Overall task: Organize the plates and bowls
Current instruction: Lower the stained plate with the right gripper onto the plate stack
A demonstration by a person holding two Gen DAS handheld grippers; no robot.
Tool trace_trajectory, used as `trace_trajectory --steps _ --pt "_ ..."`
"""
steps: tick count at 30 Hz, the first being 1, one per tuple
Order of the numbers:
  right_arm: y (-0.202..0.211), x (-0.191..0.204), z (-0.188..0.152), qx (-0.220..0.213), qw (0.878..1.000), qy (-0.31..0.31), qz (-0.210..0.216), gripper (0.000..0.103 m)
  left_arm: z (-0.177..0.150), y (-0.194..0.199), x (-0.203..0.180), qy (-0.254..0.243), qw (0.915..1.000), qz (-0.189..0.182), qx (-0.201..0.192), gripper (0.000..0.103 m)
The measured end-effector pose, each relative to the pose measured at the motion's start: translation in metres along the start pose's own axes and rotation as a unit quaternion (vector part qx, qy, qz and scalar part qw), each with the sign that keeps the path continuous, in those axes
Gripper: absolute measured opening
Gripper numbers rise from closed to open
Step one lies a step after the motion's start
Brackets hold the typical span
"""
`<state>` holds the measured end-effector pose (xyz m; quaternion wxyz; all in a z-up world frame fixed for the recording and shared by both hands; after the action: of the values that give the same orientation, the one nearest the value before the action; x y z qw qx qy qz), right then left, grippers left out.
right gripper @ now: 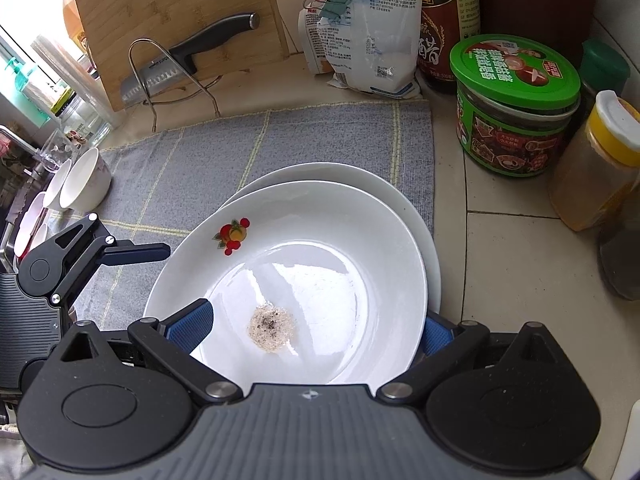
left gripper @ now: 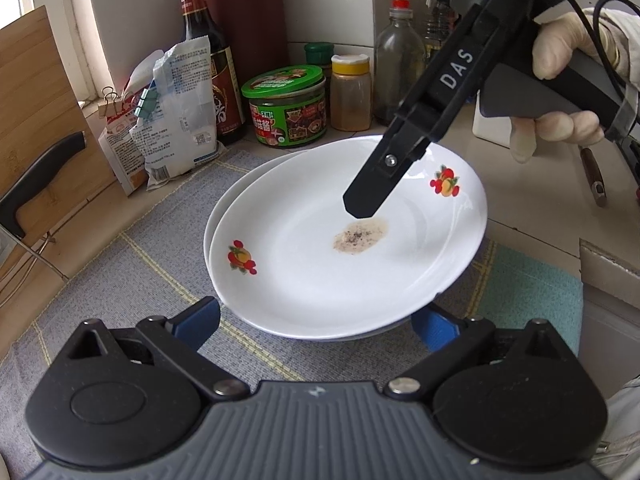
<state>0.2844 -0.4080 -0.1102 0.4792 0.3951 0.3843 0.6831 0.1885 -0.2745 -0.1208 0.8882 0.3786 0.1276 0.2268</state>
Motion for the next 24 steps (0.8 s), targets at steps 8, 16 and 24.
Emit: trace_trajectory --steps 8,16,24 --pt "0.004 0.0 -0.0036 -0.005 1.0 -0.001 -0.003 0.103 0.0005 0.0002 -0.0009 0.002 1.0 0.001 -0.002 0.101" --pt "0.0054 0.0019 -0.0074 -0.012 1.0 0.008 -0.012 0.103 0.001 0.0013 -0.004 -0.001 1.0 0.003 -0.007 0.102" --pt "0.0059 0.0034 -0.0096 -0.017 0.999 0.02 -0.028 0.103 0.0007 0.0022 -0.0051 -0.003 0.9999 0.009 -0.011 0.102"
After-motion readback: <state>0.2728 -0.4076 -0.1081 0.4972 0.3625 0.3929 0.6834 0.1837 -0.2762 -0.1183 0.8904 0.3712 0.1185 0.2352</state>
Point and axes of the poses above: each gripper's, at about its wrist camera, not at the fingertips, and y roughly against the way its jaws point, x to its left, z to its top, the point moved 8 cm from there along -y, roughly the way its jaws point, and after that the axes turned 12 degrees about -z, right-handed, at the moved point
